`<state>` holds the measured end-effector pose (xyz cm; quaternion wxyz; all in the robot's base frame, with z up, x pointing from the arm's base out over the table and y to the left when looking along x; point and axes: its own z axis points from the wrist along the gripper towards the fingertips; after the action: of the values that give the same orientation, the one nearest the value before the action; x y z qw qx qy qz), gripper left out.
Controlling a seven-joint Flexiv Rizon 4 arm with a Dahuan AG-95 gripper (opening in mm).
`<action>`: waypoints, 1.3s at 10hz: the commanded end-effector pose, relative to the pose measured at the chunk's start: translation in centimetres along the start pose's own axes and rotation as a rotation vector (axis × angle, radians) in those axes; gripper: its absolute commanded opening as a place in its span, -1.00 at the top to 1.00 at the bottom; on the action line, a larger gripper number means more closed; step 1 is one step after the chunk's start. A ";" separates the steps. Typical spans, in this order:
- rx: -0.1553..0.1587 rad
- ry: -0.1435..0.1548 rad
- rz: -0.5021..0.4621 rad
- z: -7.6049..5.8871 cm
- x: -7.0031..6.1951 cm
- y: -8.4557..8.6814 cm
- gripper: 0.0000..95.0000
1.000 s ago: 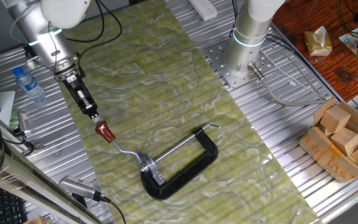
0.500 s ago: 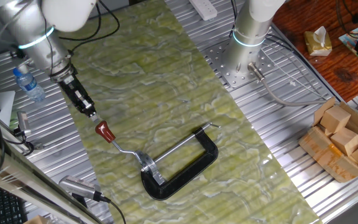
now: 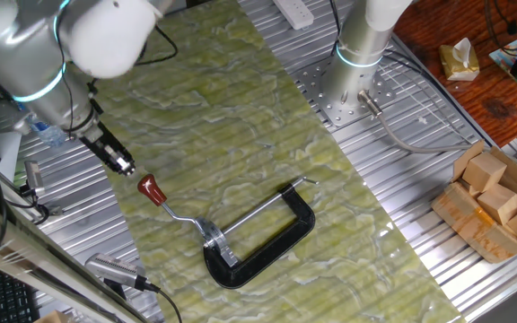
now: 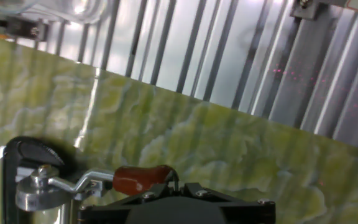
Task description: Pull up the lever
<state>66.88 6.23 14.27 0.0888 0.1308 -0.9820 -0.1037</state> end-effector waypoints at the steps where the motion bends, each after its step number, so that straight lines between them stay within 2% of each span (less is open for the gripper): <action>1: -0.006 -0.072 0.053 0.3 -0.2 1.0 1.00; 2: 0.005 -0.079 0.067 0.5 -0.4 1.5 1.00; 3: 0.030 -0.111 0.077 0.9 -0.6 2.4 1.00; 4: 0.036 -0.139 0.081 1.1 -0.7 2.8 1.00; 5: 0.045 -0.197 0.085 1.5 -0.9 3.5 1.00; 6: 0.051 -0.231 0.100 1.8 -1.0 4.2 1.00; 9: 0.056 -0.258 0.106 2.5 -1.2 5.0 1.00; 13: 0.081 -0.324 0.029 3.3 -1.4 4.5 1.00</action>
<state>66.29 11.51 12.05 -0.0696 0.0957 -0.9894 -0.0836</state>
